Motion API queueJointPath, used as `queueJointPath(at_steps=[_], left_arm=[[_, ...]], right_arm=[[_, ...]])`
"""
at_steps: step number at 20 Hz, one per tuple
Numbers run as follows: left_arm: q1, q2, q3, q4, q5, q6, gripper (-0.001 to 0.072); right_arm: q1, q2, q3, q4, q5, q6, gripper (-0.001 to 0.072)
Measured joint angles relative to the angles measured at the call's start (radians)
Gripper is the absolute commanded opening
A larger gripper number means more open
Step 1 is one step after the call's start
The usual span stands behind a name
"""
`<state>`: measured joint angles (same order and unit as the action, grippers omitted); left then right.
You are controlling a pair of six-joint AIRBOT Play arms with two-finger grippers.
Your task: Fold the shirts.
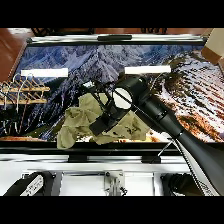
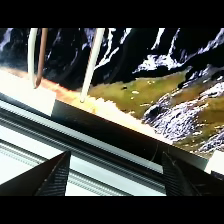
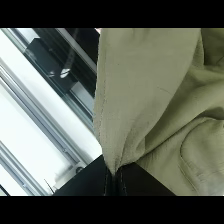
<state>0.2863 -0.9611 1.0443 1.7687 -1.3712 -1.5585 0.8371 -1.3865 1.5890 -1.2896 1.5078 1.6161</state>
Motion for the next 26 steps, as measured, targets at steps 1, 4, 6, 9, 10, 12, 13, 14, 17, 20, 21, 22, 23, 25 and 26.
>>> queueJointPath(at_steps=[1,4,6,9,10,12,13,14,17,20,21,22,23,25,26], left_arm=[[0.000,0.000,-0.001,-0.001,0.000,0.000,0.0678],[0.000,-0.007,-0.010,-0.001,0.026,0.000,0.0680],[0.000,-0.020,-0.018,0.010,0.040,0.008,0.0680],[0.002,-0.065,-0.030,0.042,0.056,0.037,0.0679],[0.006,-0.087,-0.032,0.049,0.063,0.042,0.0679],[0.022,-0.129,-0.035,0.058,0.081,0.047,0.0676],[0.032,-0.148,-0.036,0.062,0.094,0.048,0.0674],[0.045,-0.165,-0.037,0.063,0.111,0.051,0.0672],[0.081,-0.193,-0.038,0.056,0.161,0.055,0.0671],[0.098,-0.216,-0.042,0.039,0.194,0.080,0.0671],[0.101,-0.224,-0.045,0.037,0.202,0.086,0.0669],[0.104,-0.234,-0.050,0.034,0.209,0.092,0.0668],[0.106,-0.241,-0.057,0.032,0.217,0.097,0.0666],[0.113,-0.252,-0.080,0.030,0.236,0.103,0.0666],[0.119,-0.254,-0.095,0.031,0.248,0.104,0.0665]], right_arm=[[0.000,0.000,0.000,0.000,0.001,0.000,0.0067],[0.000,0.000,0.000,0.000,0.012,0.003,0.0067],[0.000,0.000,0.000,0.000,0.024,0.003,0.0067],[0.000,0.000,0.000,-0.004,0.039,0.003,0.0067],[0.000,0.000,0.000,-0.007,0.043,0.003,0.0067],[0.000,0.000,0.000,-0.012,0.047,0.007,0.0067],[0.000,0.000,0.000,-0.015,0.047,0.008,0.0067],[0.000,0.000,0.000,-0.016,0.048,0.013,0.0067],[0.000,0.000,0.000,-0.019,0.051,0.021,0.0067],[0.000,0.000,0.000,-0.021,0.053,0.031,0.0067],[0.000,0.000,0.000,-0.021,0.053,0.037,0.0067],[0.000,0.000,0.000,-0.021,0.053,0.041,0.0067],[0.000,0.000,0.000,-0.022,0.053,0.048,0.0067],[0.000,0.000,0.000,-0.022,0.054,0.054,0.0067],[0.000,0.000,0.000,-0.022,0.055,0.057,0.0067]])
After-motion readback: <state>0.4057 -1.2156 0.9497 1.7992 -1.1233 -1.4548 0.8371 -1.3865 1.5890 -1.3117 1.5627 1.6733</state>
